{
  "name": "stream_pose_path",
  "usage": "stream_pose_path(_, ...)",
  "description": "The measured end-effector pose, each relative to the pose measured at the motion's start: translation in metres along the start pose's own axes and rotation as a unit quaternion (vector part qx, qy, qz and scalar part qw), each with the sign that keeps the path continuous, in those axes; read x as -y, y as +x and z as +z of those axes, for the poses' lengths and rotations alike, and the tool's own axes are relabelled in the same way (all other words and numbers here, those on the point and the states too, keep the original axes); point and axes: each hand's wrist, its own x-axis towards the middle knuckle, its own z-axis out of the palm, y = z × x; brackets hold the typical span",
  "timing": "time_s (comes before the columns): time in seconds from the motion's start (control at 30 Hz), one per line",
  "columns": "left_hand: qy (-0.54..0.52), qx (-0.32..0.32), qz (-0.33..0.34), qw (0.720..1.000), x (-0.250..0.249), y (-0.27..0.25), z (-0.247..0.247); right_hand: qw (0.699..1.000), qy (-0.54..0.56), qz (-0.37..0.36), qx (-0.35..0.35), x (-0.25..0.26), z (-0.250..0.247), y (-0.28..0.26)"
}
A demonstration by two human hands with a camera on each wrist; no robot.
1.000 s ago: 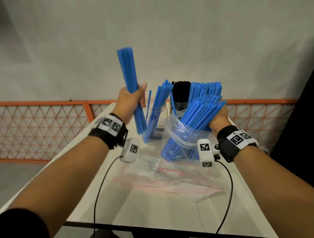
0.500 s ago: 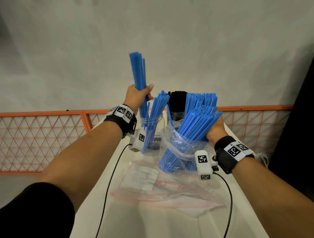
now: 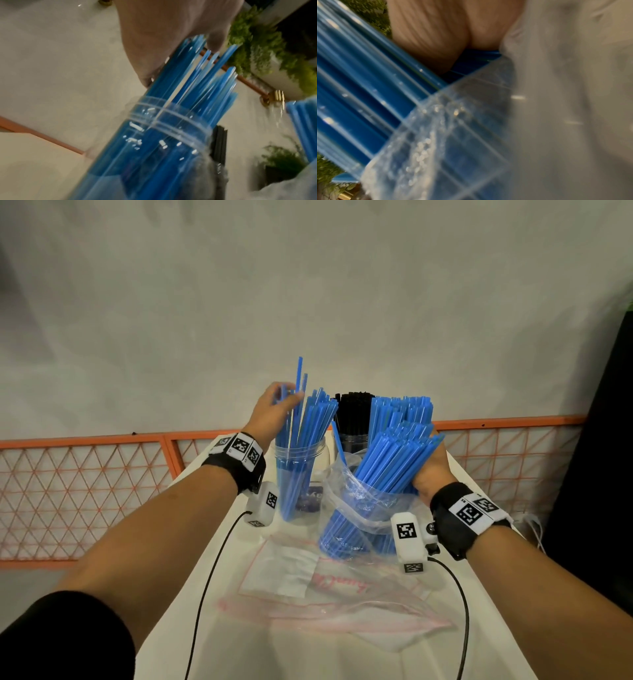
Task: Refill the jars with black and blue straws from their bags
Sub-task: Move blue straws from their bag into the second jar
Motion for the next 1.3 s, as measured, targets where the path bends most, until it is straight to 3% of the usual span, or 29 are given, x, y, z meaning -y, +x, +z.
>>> stream_pose_path(0.07,-0.035,-0.026,0.064,0.997,-0.008,-0.005,-0.007,1.000,-0.015,-0.007,-0.005,0.000,0.000,0.001)
stream_pose_path(0.17,0.061,-0.003,0.186,0.981,-0.023,-0.008,-0.010,1.000,-0.002,-0.005,-0.011,0.000,0.000,0.002)
stream_pose_path(0.3,0.265,0.020,0.321,0.909,-0.048,0.007,-0.001,0.999,0.038,0.015,-0.006,0.003,0.001,0.001)
stream_pose_path(0.4,0.369,0.095,0.334,0.862,-0.054,0.014,0.007,0.999,0.038,0.007,-0.005,0.003,0.001,0.001)
stream_pose_path(0.47,0.466,0.189,0.284,0.817,-0.046,0.011,0.009,0.999,0.036,0.005,-0.004,0.003,0.001,0.001)
stream_pose_path(0.53,0.531,0.237,0.226,0.781,-0.041,0.008,0.007,0.999,0.032,0.003,-0.006,0.003,0.001,0.000)
stream_pose_path(0.6,0.517,0.202,0.233,0.798,-0.046,0.006,0.001,0.999,0.034,0.006,-0.010,0.003,0.001,0.000)
stream_pose_path(0.7,0.427,0.073,0.252,0.865,-0.051,0.003,-0.013,1.000,0.021,-0.001,-0.011,0.002,0.000,0.001)
stream_pose_path(0.77,0.350,0.043,0.174,0.919,-0.043,-0.003,-0.022,1.000,0.014,-0.007,-0.017,0.001,-0.001,0.001)
stream_pose_path(0.87,0.188,0.070,0.046,0.979,-0.018,-0.015,-0.026,1.000,-0.002,-0.024,-0.013,0.000,0.000,0.002)
stream_pose_path(0.93,0.135,0.094,0.017,0.986,-0.005,-0.020,-0.020,1.000,0.005,-0.020,-0.014,0.001,0.001,0.002)
stream_pose_path(1.13,0.149,0.116,0.011,0.982,0.000,-0.008,0.010,1.000,-0.011,-0.015,-0.015,0.004,0.000,-0.002)
stream_pose_path(1.3,0.154,0.126,-0.035,0.979,0.007,0.010,0.024,0.999,0.040,-0.011,-0.005,0.009,0.002,-0.003)
